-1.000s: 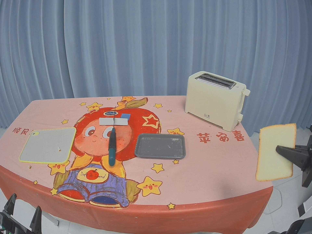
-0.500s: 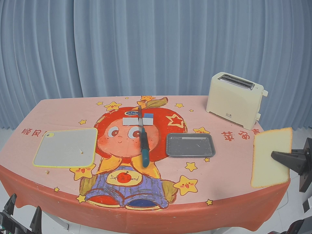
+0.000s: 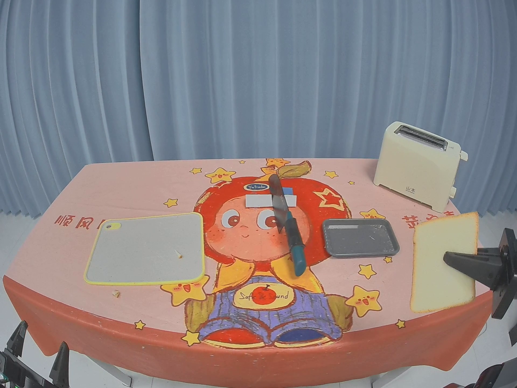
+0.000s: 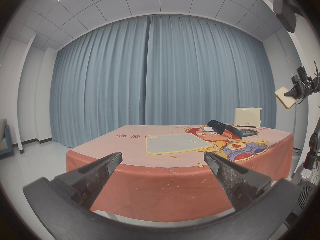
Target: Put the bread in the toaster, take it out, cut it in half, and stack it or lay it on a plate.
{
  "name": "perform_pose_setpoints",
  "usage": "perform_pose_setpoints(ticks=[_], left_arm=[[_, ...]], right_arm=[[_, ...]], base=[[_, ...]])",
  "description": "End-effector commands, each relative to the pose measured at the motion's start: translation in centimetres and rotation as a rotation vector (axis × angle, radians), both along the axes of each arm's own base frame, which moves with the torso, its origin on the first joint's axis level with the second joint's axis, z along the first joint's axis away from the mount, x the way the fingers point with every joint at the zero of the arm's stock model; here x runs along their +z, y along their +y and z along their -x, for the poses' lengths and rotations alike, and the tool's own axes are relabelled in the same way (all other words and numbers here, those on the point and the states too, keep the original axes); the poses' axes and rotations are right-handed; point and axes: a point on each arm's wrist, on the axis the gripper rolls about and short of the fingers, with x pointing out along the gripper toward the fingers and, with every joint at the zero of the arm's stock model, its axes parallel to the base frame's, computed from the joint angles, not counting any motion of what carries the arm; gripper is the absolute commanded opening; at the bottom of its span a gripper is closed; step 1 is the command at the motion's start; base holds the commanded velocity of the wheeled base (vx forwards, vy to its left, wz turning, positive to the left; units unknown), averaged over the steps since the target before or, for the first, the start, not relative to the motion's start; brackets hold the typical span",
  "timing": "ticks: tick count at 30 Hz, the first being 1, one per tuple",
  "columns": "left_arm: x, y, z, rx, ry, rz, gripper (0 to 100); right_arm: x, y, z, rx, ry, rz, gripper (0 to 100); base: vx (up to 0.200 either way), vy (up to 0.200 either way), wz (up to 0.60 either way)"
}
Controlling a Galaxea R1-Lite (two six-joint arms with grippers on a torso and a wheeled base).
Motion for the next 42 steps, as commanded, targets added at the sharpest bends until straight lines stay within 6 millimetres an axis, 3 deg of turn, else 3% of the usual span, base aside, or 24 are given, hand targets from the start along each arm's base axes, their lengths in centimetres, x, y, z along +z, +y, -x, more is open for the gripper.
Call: perform_pose_setpoints(ticks=[1, 10, 42], left_arm=[[-0.49, 0.0, -0.13, 0.0, 0.019, 0.0, 100], [-0.49, 0.0, -0.13, 0.0, 0.019, 0.0, 100], [-0.49, 0.0, -0.13, 0.0, 0.019, 0.0, 100]], right_arm=[[-0.08, 0.16, -0.14, 0.005, 0.007, 0.004, 0], [-0.05, 0.35, -0.05, 0.022, 0.011, 0.001, 0], [-0.58, 0.58, 0.12, 0.045, 0.029, 0.015, 0]], base=[[0.0, 0.2, 0.0], [0.0, 0.2, 0.0], [0.0, 0.0, 0.0]])
